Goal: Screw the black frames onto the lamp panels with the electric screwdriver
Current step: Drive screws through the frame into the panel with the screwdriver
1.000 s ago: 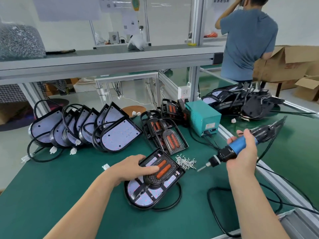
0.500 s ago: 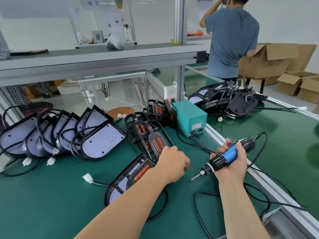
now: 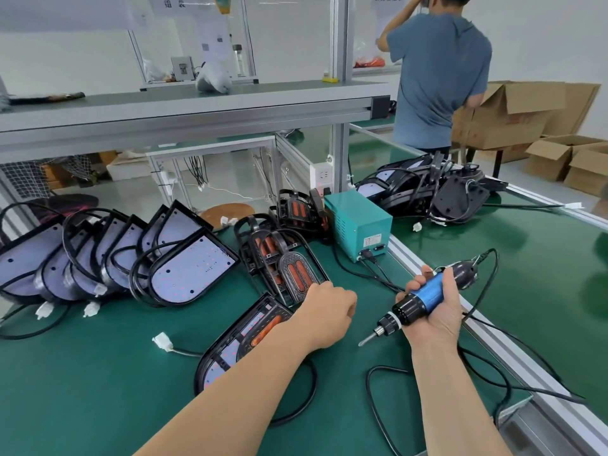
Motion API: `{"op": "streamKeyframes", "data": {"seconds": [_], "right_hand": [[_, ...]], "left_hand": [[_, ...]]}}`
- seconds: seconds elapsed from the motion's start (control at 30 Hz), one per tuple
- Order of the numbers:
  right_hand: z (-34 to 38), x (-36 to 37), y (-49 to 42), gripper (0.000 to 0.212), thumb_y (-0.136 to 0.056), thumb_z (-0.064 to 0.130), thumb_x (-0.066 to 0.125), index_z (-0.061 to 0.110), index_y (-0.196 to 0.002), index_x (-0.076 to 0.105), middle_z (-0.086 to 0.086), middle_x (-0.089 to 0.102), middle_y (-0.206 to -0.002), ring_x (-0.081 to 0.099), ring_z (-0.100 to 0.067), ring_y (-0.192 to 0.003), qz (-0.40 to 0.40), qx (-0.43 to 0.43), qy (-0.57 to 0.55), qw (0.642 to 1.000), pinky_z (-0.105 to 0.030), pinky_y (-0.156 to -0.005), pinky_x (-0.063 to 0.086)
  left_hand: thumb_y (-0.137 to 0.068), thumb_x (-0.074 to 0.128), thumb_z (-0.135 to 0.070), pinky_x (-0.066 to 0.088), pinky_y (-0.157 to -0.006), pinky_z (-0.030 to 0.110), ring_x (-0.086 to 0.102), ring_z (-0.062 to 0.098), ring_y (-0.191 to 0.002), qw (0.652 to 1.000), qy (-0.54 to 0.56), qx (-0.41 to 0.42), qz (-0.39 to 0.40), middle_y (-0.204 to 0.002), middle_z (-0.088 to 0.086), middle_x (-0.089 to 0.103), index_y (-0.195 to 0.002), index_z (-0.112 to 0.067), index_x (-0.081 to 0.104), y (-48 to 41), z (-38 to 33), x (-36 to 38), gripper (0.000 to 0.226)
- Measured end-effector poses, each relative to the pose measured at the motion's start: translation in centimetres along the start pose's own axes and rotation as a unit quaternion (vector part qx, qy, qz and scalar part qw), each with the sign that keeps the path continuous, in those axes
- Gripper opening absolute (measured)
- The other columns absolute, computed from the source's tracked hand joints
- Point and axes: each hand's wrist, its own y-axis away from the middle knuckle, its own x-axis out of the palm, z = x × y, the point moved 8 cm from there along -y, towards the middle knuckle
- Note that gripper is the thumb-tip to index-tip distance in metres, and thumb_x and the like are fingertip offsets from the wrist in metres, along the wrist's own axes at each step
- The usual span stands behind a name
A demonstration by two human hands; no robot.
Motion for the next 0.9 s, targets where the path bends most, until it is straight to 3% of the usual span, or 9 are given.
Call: {"op": "streamKeyframes", "data": {"seconds": [0.17, 0.37, 0.5, 0.7, 0.9], "right_hand": [[1.2, 2.5, 1.4, 0.024, -0.089, 0.033, 0.076, 0.020, -0.101, 0.061, 0.004, 0.068, -0.088, 0.060, -0.009, -0.071, -0.013, -0.057, -0.020, 0.998, -0.021, -0.072, 0.050], [2.1, 8.8, 3.7, 0.020, -0.091, 0.030, 0.075, 0.019, -0.086, 0.060, 0.007, 0.062, -0.064, 0.059, -0.007, -0.055, 0.008, -0.117, 0.000, 0.993, -0.020, -0.055, 0.052], [1.3, 11.6, 5.0, 0.020, -0.093, 0.030, 0.072, 0.018, -0.089, 0.057, 0.006, 0.058, -0.063, 0.056, -0.009, -0.053, 0.038, -0.125, 0.030, 0.991, -0.021, -0.055, 0.049], [-0.3, 13.2, 6.6, 0.017, -0.093, 0.030, 0.072, 0.019, -0.086, 0.060, 0.005, 0.057, -0.065, 0.055, -0.010, -0.054, 0.063, -0.126, 0.061, 0.988, -0.022, -0.057, 0.049], [-1.5, 14.0, 7.6, 0.016, -0.093, 0.024, 0.070, 0.015, -0.089, 0.057, 0.006, 0.057, -0.061, 0.055, -0.007, -0.051, 0.074, -0.142, 0.088, 0.983, -0.019, -0.053, 0.049]], "left_hand": [[-0.083, 0.065, -0.003, 0.045, -0.070, 0.019, 0.054, 0.010, -0.072, 0.951, 0.289, -0.058, -0.089, -0.077, -0.001, 0.063, -0.083, -0.017, 0.062, 3.3, 2.4, -2.4, 0.014], [-0.081, 0.077, -0.002, 0.047, -0.067, 0.014, 0.060, 0.006, -0.065, 0.839, 0.514, -0.116, -0.136, -0.072, -0.006, 0.070, -0.076, -0.027, 0.073, 7.0, 4.9, -2.6, 0.026], [-0.080, 0.080, -0.003, 0.048, -0.067, 0.015, 0.062, 0.008, -0.066, 0.785, 0.581, -0.140, -0.163, -0.073, -0.001, 0.072, -0.074, -0.024, 0.075, 8.8, 5.4, -2.7, 0.023], [-0.079, 0.081, -0.004, 0.049, -0.066, 0.016, 0.063, 0.011, -0.068, 0.740, 0.623, -0.181, -0.180, -0.074, 0.003, 0.071, -0.077, -0.022, 0.077, 11.0, 6.6, -2.3, 0.018], [-0.079, 0.081, -0.003, 0.046, -0.077, 0.038, 0.060, 0.023, -0.073, 0.715, 0.647, -0.186, -0.187, -0.078, 0.010, 0.070, -0.078, -0.020, 0.077, 12.0, 7.3, -2.0, 0.018]]}}
